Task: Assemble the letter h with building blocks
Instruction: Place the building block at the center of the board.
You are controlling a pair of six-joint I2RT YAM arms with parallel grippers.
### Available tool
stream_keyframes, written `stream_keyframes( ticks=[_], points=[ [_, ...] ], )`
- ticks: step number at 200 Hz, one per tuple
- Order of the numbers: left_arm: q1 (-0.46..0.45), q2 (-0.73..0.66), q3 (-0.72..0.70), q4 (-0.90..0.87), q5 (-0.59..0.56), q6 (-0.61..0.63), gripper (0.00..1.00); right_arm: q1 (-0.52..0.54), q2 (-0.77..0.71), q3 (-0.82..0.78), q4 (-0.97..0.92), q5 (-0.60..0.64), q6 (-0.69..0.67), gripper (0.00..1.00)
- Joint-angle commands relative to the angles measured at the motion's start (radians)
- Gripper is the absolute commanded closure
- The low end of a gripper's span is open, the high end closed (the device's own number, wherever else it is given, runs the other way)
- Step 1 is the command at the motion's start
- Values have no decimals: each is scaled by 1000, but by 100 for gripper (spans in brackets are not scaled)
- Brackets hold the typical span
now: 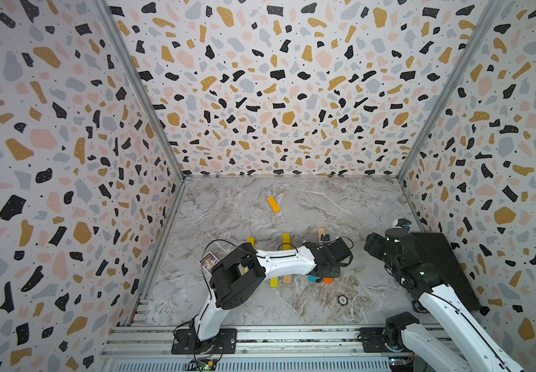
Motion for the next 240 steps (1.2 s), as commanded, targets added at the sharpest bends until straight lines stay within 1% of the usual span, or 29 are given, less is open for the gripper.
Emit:
stream_keyframes(
  ticks=[1,14,83,118,164,240],
  points=[
    [-14,12,43,-98,-75,-52,83,-2,-17,25,-34,26,-10,21],
    [-14,26,55,-123,-96,-64,85,-2,-26,25,-35,24,-9,21],
    [-14,90,150,-212,-159,-63,85,-2,-31,23,-31,1,-5,20],
    [-14,127,195,-231,-169,-51,87,-3,-34,24,-30,-5,-4,20],
    [-14,155,233,-246,-171,-42,87,-2,-36,23,-30,-10,-2,20],
    [-5,186,262,-252,-189,-43,87,-2,-35,21,-24,-15,-1,20]
  ],
)
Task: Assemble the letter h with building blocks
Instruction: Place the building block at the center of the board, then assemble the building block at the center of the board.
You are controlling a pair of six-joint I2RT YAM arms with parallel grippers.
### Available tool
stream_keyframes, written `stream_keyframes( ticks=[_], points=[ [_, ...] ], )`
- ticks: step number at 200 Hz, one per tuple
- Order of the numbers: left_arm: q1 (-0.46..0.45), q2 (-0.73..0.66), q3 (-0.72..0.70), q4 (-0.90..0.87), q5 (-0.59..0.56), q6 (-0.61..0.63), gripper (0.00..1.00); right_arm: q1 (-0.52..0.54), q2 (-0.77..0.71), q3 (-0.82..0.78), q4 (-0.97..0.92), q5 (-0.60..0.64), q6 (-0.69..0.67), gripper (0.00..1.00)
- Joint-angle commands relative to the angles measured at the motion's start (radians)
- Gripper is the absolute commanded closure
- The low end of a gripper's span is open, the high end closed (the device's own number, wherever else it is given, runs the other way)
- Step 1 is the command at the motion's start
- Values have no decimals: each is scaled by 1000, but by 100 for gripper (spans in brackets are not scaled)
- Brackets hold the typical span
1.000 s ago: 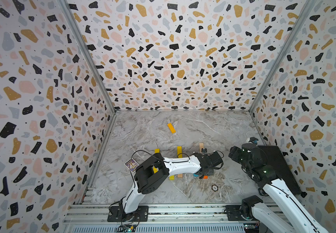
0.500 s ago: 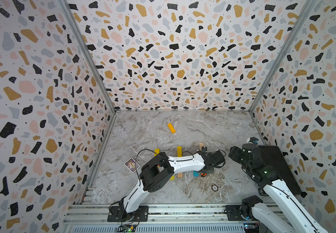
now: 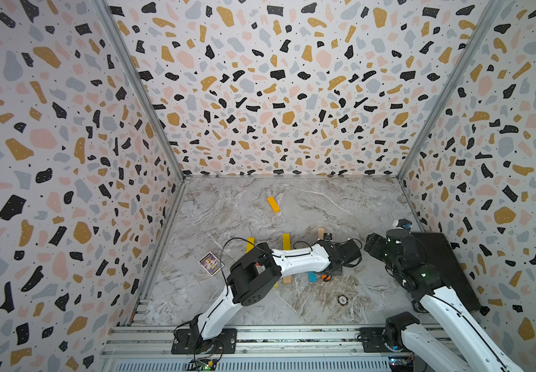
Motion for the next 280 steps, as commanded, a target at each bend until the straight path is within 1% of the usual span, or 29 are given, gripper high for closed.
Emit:
stream_keyframes(
  ticks=[1,35,40,68,85,113,121,135,173,192,201,219,230,251,255,271,280],
  points=[
    [7,23,35,-22,-23,5,87,-2,-15,21,-15,-3,-2,20],
    [10,31,44,-26,-26,5,86,-2,-15,20,-14,-7,0,20],
    [10,33,43,-24,-24,6,83,-3,-14,20,-14,-7,0,20],
    [10,33,42,-18,-21,13,60,-2,-15,19,-11,-10,-1,19],
    [10,29,37,-5,-16,17,49,-4,-16,19,-8,-13,1,18],
    [10,6,32,19,-25,33,40,-2,-17,16,-7,-16,3,16],
    [10,-11,29,30,-31,40,39,-2,-19,15,-6,-16,5,16],
    [10,-49,12,67,-48,63,33,-3,-21,15,-7,-16,7,16],
    [22,-191,-45,117,-95,108,29,-4,-44,11,-9,-12,12,15],
    [46,-298,-137,155,-88,112,29,-3,-65,2,0,-30,10,15],
    [61,-371,-195,188,-79,111,29,-2,-72,-3,8,-50,6,16],
    [93,-525,-327,268,-50,123,24,-3,-58,-5,30,-122,-17,18],
    [107,-622,-393,311,-33,159,19,-2,-29,4,36,-179,-34,20],
    [118,-784,-471,317,-28,268,5,-1,44,23,11,-326,-73,23],
    [120,-811,-482,312,-30,285,0,-2,54,21,6,-358,-79,23],
    [129,-909,-529,278,-18,345,1,13,87,-2,1,-472,-75,25],
    [130,-955,-551,241,-38,360,1,44,100,-13,-14,-494,-69,26]
  ],
)
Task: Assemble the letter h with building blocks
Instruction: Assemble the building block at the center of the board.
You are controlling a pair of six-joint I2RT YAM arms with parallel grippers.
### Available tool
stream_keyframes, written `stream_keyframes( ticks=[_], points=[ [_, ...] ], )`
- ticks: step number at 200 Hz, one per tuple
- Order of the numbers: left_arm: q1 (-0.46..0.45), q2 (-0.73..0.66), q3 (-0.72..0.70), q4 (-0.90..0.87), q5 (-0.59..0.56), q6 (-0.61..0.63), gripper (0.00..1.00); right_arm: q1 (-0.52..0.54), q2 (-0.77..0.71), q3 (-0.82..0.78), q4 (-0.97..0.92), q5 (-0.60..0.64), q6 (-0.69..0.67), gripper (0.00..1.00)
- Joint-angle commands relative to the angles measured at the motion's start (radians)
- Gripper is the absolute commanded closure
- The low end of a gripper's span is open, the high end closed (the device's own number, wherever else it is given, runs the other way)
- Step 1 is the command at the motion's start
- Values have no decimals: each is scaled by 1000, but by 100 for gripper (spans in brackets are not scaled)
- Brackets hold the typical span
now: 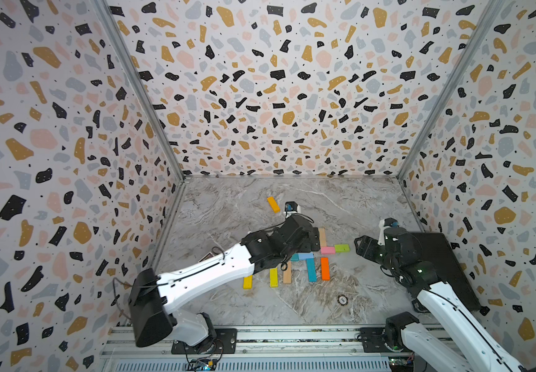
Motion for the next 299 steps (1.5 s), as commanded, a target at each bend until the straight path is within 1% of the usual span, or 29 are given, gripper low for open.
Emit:
stream_keyframes(
  ticks=[1,8,29,49,74,97,119,148,188,211,269,299],
  points=[
    [3,-104,-59,-24,-5,119,1,44,25,-12,-36,-175,-20,26],
    [3,-141,-85,-38,-20,131,1,78,34,-12,-56,-164,-17,26],
    [4,-246,-166,-39,-15,182,1,211,72,-12,-104,-92,-9,25],
    [4,-319,-211,-71,-22,211,1,316,142,-31,-82,-48,43,24],
    [5,-388,-264,-83,-10,232,1,403,249,-36,-58,28,82,26],
    [4,-437,-299,-97,4,244,1,446,303,-31,-40,89,92,29],
    [4,-480,-333,-104,3,251,1,467,352,-17,-5,113,109,34],
    [4,-518,-368,-96,4,253,1,478,428,12,14,147,136,38],
    [5,-541,-381,-109,-5,256,1,479,486,34,65,176,155,39],
    [6,-548,-394,-107,-7,247,1,479,500,44,98,172,146,39],
    [6,-543,-401,-108,-13,248,1,478,579,89,77,190,148,39],
    [6,-530,-402,-108,-18,253,1,478,601,92,81,199,148,42]
  ],
)
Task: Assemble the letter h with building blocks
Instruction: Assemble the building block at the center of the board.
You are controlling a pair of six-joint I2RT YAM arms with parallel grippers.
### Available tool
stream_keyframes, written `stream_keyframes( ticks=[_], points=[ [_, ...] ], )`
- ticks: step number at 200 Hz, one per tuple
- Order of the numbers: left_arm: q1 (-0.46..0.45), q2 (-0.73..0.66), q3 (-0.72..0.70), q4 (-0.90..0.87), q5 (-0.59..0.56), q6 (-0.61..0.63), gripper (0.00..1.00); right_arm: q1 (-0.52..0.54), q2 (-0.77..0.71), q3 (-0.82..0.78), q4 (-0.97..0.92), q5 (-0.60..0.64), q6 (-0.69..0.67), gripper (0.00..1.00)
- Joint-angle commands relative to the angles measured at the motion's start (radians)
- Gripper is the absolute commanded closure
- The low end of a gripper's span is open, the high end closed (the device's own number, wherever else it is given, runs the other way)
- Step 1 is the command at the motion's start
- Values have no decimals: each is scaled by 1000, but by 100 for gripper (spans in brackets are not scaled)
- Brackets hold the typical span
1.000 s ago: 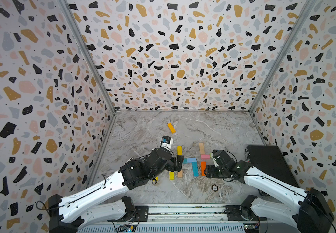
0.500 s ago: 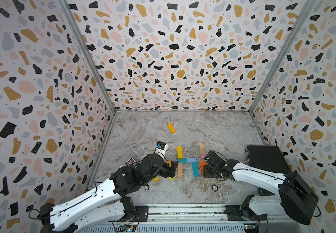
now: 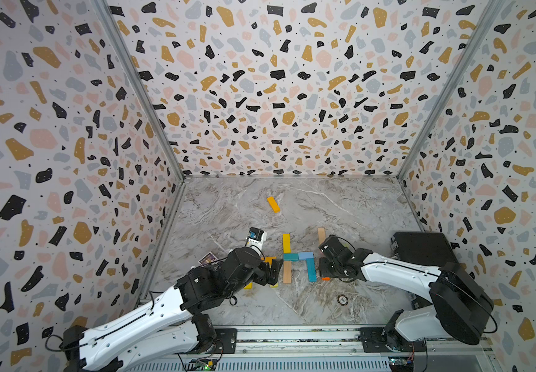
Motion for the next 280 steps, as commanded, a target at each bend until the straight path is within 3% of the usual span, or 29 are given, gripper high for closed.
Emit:
stream_keyframes(
  ticks=[1,108,196,280],
  points=[
    [6,7,-9,14,-18,13,1,4,8,30,-14,29,10,42],
    [16,26,1,20,-4,17,1,5,87,60,-10,23,11,48],
    [26,28,-3,19,8,10,1,5,105,48,-21,56,22,63],
    [36,47,9,8,24,11,1,4,116,75,-43,109,33,66]
  ],
)
